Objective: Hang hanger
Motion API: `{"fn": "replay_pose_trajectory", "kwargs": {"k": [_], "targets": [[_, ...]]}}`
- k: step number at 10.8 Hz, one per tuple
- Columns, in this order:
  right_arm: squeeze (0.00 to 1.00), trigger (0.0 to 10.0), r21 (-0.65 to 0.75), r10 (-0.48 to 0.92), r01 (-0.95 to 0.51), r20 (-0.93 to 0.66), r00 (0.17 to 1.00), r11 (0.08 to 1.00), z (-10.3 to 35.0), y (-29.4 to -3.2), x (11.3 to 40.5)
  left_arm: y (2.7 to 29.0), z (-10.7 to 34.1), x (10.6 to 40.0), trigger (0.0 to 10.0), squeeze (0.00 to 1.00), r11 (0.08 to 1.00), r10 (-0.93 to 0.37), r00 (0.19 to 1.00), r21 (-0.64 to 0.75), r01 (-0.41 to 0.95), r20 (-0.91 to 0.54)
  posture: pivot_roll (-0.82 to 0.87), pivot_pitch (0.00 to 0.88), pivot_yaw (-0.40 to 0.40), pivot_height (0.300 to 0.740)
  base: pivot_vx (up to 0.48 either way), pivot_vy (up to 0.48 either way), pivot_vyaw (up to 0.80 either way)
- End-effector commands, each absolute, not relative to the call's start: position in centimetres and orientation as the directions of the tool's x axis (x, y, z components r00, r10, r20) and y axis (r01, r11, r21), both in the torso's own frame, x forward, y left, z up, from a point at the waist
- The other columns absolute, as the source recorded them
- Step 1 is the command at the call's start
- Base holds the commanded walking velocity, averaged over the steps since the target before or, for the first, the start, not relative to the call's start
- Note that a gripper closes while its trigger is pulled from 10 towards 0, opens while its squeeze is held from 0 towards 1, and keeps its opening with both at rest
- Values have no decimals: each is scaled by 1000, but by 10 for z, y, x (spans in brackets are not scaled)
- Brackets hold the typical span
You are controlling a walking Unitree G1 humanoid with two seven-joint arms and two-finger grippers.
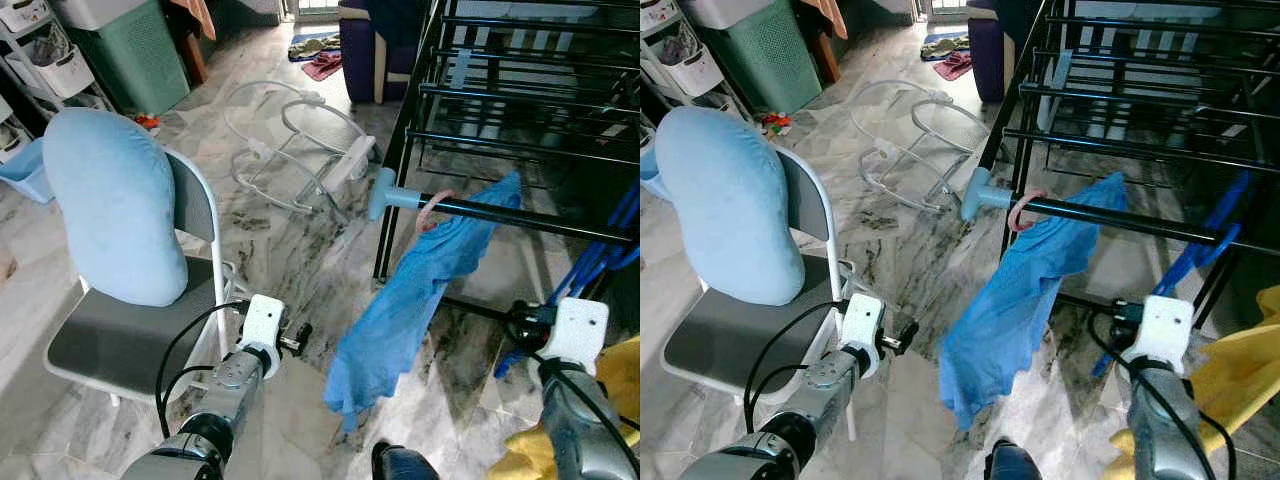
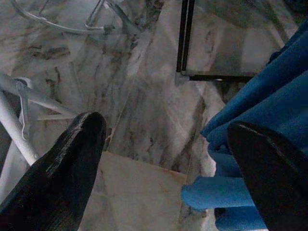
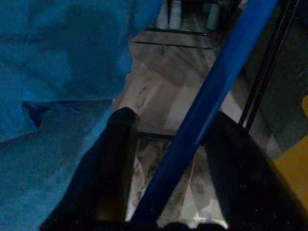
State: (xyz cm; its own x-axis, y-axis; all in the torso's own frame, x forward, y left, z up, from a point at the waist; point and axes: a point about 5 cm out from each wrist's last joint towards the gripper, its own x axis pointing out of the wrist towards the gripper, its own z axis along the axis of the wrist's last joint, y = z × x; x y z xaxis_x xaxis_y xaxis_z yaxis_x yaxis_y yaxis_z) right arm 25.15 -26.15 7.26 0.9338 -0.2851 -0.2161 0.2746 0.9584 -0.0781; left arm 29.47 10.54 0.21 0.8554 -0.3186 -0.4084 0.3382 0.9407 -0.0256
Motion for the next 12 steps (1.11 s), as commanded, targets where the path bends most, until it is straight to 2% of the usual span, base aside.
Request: {"fn": "replay_pose_trajectory", "kwargs": {"k": [1,3,6,12], "targets": [[1000,10000,-91,-291,278,-202,935,956,74,-260,250,109,-1,292,10000,0,942,-311,849,-18,337,-428,-274,137,118,740,0,0,0],[1000,10000,-158,-322,304,-108,940,940,88,-264,250,110,-2,292,10000,0,941,-311,848,-15,337,-429,-275,133,119,740,0,0,0],[1000,10000,-149,-348,339,-32,937,929,99,-263,249,108,1,295,10000,0,952,-279,863,-1,307,-421,-284,130,114,740,0,0,0],[1000,10000,-112,-317,306,-104,943,946,84,-252,246,103,-4,290,10000,0,950,-269,858,24,310,-437,-287,134,112,740,0,0,0]]}}
